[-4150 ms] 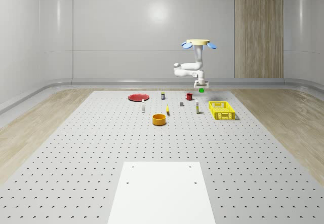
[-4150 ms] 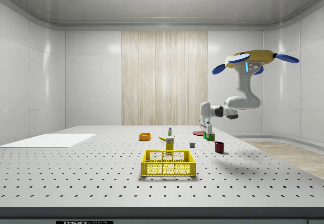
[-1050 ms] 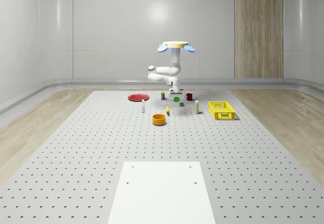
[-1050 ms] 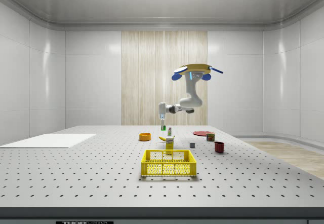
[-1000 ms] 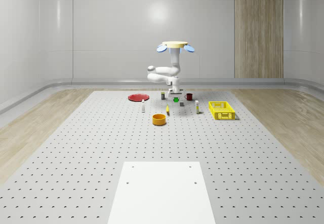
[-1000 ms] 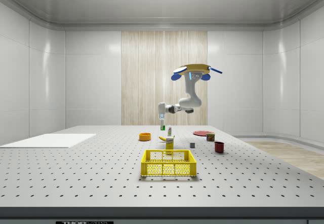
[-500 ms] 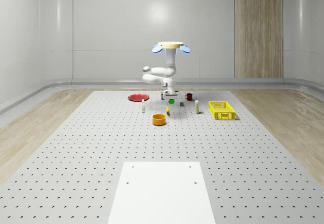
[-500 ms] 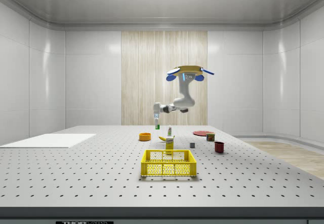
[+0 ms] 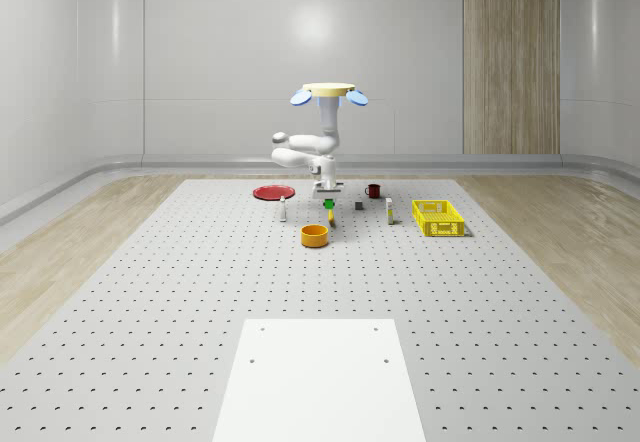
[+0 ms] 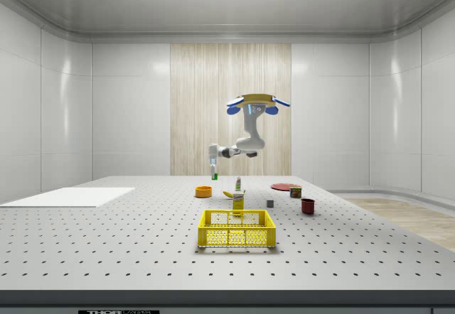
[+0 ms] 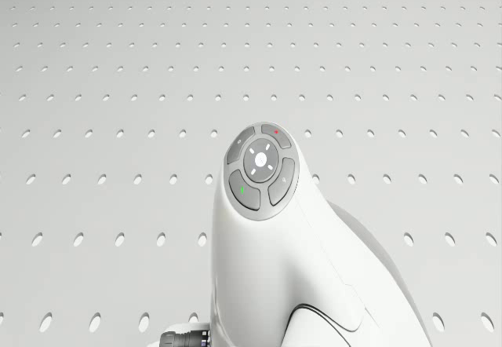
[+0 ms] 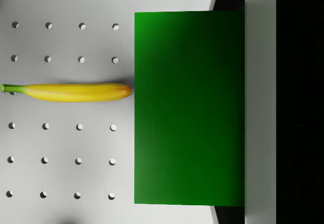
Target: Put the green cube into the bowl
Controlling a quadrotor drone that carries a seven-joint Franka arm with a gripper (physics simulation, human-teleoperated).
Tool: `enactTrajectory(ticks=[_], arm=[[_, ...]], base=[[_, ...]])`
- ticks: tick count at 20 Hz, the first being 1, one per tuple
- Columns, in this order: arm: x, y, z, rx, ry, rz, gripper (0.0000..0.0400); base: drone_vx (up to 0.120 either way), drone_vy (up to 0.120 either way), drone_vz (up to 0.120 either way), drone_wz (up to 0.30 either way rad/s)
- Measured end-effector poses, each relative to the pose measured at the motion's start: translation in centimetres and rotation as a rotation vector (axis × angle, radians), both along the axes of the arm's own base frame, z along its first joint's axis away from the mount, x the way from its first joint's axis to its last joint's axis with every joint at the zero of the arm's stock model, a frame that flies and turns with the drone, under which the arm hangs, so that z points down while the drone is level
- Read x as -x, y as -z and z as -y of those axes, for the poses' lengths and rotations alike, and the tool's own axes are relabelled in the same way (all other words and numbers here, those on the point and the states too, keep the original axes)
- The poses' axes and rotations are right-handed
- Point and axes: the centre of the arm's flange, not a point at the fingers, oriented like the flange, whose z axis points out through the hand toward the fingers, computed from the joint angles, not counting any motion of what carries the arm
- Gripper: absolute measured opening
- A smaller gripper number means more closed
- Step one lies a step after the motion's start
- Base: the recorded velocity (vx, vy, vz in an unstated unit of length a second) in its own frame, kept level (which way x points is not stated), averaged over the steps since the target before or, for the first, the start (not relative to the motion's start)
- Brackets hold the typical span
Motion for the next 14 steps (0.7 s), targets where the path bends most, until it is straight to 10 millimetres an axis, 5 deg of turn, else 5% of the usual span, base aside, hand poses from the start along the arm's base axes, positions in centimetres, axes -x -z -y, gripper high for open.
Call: enactTrajectory(ticks=[7,14], arm=[[0.00,0.00,0.00,0.000,-0.001,0.000,0.0250],[0.00,0.00,0.00,0.000,-0.001,0.000,0.0250]], base=[[0.120,-0.120,0.000,0.000],[0.006,-0.120,0.000,0.000]])
